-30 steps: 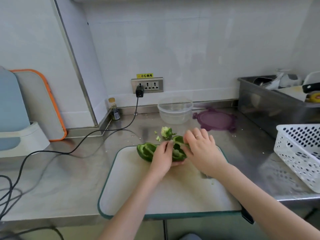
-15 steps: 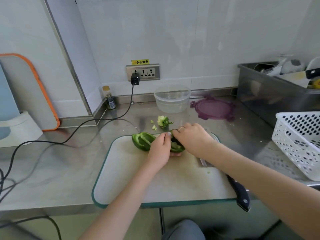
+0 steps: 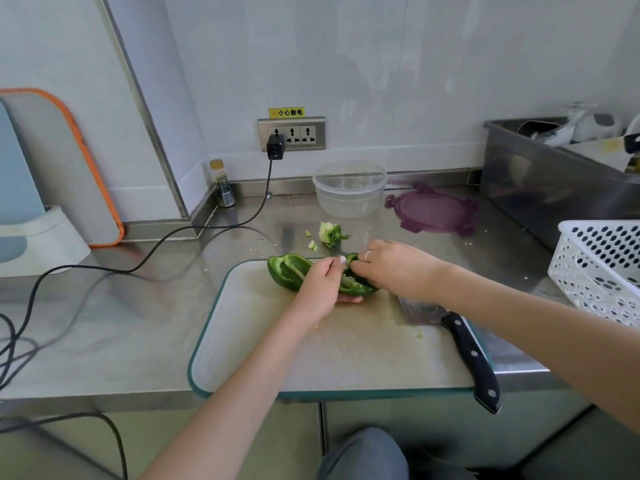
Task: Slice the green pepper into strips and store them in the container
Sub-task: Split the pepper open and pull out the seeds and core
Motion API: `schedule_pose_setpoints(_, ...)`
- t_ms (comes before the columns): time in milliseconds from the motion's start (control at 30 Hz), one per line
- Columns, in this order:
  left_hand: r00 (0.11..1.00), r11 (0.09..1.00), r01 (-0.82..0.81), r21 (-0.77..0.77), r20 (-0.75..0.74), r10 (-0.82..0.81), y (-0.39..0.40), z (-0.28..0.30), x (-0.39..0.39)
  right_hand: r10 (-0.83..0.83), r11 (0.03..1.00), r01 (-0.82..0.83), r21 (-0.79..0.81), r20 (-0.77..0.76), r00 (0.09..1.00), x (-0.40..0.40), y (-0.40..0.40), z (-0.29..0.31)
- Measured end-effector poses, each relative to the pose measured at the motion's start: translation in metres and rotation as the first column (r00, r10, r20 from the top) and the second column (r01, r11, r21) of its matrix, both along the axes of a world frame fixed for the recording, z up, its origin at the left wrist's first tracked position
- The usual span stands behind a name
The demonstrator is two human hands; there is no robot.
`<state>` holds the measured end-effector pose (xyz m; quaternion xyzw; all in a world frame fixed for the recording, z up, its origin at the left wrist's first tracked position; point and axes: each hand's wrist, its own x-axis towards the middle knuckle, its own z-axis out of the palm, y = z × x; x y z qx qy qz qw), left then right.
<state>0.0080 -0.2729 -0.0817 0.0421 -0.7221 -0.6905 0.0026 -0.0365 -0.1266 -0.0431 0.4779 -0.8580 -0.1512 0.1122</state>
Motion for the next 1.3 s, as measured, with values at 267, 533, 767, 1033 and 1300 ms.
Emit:
schedule_pose_setpoints(267,0.995,0.999,-0.029,-0.017,-0.092,0.027,0.001,-0.006,-0.001,-0.134,0.891,0.239,-0.386,0.28,0.95,0.017,-0.006,0.004)
schedule_pose_setpoints(533,0.99,0.995,-0.075,-0.063,-0.126,0.067,-0.002,-0.01,-0.006,-0.349,0.923,0.354,-0.151,0.059,0.935,0.028,-0.028,-0.004)
schedule_pose_setpoints(767,0.988,0.991,-0.112,-0.068,-0.116,0.104,0.001,-0.013,-0.006,-0.32,0.907,0.379,-0.183,0.285,0.904,0.022,-0.032,0.001)
schedule_pose_setpoints(1033,0.989,0.993,-0.101,-0.055,-0.115,0.094,0.001,-0.011,-0.006,-0.43,0.903,0.414,0.119,0.199,0.881,0.003,-0.045,0.009)
schedule_pose_setpoints(1300,0.955,0.929,-0.205,-0.309,-0.271,0.121,-0.003,-0.014,-0.007,-0.347,0.936,0.347,-0.054,0.024,0.938,0.038,-0.028,-0.007)
